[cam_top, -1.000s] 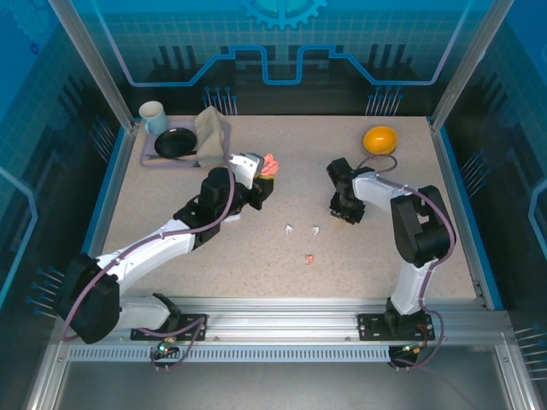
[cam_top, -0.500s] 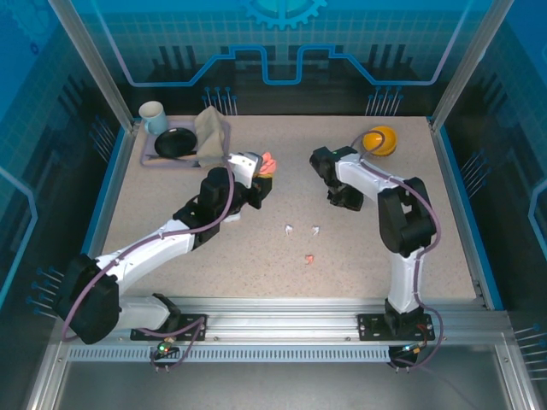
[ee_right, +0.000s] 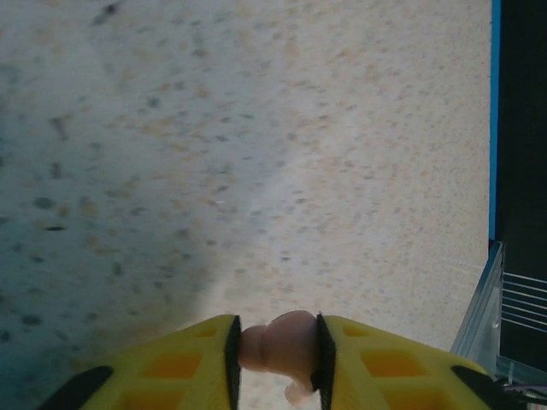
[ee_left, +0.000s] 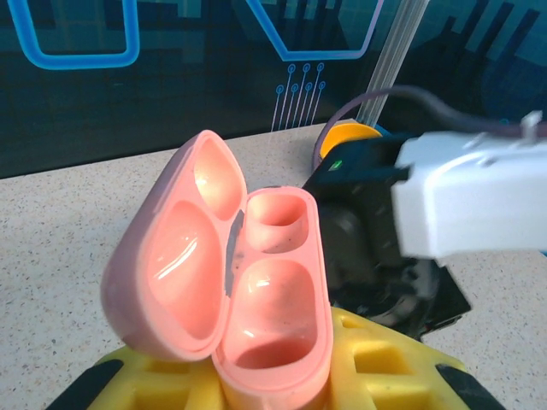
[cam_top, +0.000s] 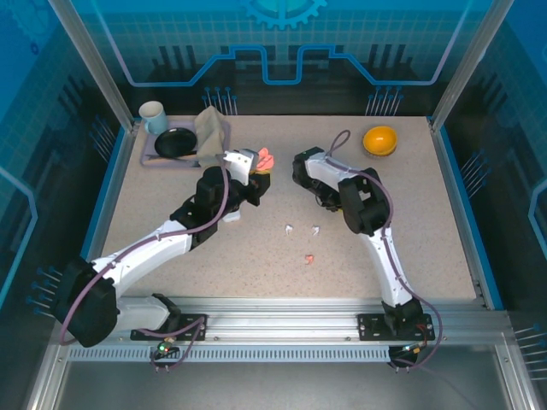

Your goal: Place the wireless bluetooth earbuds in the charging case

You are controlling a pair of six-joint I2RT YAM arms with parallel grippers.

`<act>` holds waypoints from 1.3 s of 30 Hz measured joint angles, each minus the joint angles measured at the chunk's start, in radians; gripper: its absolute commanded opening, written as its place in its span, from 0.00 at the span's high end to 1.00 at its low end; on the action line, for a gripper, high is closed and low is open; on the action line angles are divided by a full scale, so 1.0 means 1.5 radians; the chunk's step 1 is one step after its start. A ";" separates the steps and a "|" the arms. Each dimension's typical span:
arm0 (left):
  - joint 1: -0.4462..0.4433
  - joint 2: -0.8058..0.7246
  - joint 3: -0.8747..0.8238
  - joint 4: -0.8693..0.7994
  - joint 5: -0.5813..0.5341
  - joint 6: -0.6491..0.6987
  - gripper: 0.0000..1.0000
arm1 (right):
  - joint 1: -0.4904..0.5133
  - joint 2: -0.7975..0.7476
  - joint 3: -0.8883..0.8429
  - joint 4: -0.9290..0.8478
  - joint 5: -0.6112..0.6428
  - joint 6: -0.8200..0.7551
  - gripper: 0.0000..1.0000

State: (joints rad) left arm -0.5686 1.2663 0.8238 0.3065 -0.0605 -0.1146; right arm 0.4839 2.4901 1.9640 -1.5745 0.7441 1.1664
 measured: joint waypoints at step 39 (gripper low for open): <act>0.009 -0.003 0.015 -0.028 0.011 -0.012 1.00 | -0.132 -0.369 -0.410 0.333 -0.290 -0.019 0.42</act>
State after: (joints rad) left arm -0.5545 1.2617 0.8463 0.2649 -0.0441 -0.1326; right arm 0.2855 1.9369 1.3487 -1.0752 0.3088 1.1374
